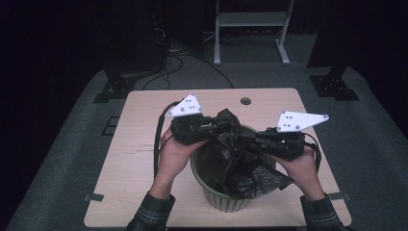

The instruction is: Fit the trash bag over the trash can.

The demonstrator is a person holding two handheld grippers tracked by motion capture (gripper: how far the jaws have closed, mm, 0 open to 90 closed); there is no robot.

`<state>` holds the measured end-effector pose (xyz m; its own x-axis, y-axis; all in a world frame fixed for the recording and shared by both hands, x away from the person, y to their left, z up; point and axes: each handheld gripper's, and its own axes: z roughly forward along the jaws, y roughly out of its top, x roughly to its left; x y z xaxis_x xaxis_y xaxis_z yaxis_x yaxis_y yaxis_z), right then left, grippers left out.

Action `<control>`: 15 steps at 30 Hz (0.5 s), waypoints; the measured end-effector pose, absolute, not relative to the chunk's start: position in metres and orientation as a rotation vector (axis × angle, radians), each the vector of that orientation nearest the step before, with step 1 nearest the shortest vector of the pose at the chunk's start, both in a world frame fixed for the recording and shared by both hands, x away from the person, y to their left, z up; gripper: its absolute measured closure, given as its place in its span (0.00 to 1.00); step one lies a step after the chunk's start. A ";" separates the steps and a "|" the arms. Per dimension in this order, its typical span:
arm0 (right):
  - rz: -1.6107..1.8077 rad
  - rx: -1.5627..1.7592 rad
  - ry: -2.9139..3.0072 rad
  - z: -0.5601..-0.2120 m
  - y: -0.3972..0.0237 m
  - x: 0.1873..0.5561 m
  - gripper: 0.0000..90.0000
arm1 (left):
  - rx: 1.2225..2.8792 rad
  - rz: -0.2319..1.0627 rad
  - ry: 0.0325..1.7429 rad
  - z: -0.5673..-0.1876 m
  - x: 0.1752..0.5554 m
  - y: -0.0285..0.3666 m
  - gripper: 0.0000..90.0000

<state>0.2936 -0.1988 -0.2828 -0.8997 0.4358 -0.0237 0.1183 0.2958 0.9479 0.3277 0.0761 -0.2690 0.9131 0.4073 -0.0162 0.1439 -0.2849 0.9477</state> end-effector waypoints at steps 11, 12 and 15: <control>1.581 0.580 2.252 -0.282 -0.219 0.300 1.00 | 1.973 0.336 0.400 -0.274 0.327 0.093 0.95; 1.572 0.589 2.247 -0.282 -0.218 0.301 1.00 | 1.974 0.345 0.402 -0.275 0.328 0.095 0.94; 1.572 0.596 2.241 -0.282 -0.218 0.306 1.00 | 1.967 0.342 0.424 -0.277 0.333 0.100 0.96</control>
<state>0.3064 -0.2183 -0.2823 -0.8548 0.5178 -0.0351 0.1434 0.3007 0.9429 0.3333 0.1004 -0.2769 0.8967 0.4400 0.0493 0.1416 -0.3905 0.9097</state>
